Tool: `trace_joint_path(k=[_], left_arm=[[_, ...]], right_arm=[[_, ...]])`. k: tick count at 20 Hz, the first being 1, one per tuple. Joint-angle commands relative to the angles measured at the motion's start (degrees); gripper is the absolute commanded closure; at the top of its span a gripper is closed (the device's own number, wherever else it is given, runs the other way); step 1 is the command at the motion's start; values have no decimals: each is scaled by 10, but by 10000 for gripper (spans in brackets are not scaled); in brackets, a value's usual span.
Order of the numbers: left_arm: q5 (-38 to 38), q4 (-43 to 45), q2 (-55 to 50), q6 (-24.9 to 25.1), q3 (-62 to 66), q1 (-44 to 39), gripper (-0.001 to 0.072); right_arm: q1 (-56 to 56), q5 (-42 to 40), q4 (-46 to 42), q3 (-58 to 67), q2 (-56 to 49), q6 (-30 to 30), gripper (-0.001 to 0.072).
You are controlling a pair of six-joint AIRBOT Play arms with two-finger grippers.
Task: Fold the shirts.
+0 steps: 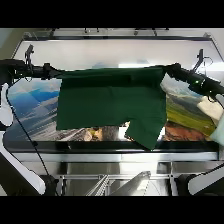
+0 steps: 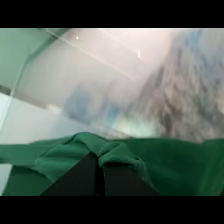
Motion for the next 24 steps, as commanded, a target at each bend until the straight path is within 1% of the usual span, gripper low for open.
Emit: trace_joint_path(k=[1,2,5,11,12,13,14,16,17,18,19,20,21,24], left_arm=[[33,-2,-23,-6,-5,-2,692],[31,-3,-23,-5,-16,-2,692],[28,-2,-23,-2,-47,-2,692],[67,7,-23,-3,-97,-2,693],[83,17,-23,-3,-98,-2,692],[99,34,-23,-3,-97,-2,692],[112,50,-23,-11,-93,1,692],[129,89,-23,-59,-76,9,691],[140,103,-23,-81,-66,16,616],[153,108,-23,-97,-56,23,315],[161,106,-23,-122,-44,30,-3],[172,105,-23,-140,-33,37,-2],[185,105,-23,-148,-18,46,-2],[252,97,-22,-192,14,66,0]], right_arm=[[1,22,-93,2,-10,44,690],[1,22,-107,-3,-9,49,690],[2,24,-111,-24,-9,48,690],[1,31,-131,-32,-9,56,688],[1,31,-141,-32,-9,68,681],[1,32,-160,-32,-9,94,675],[1,35,-177,-32,-9,112,607],[-5,60,-211,-32,-9,138,479],[-8,74,-218,-32,-9,152,392],[-14,88,-220,-32,-9,160,365],[-23,104,-220,-32,-6,166,364],[-32,117,-220,-32,0,173,365],[-43,130,-222,-32,9,181,365],[-82,187,-253,-33,48,206,365]])
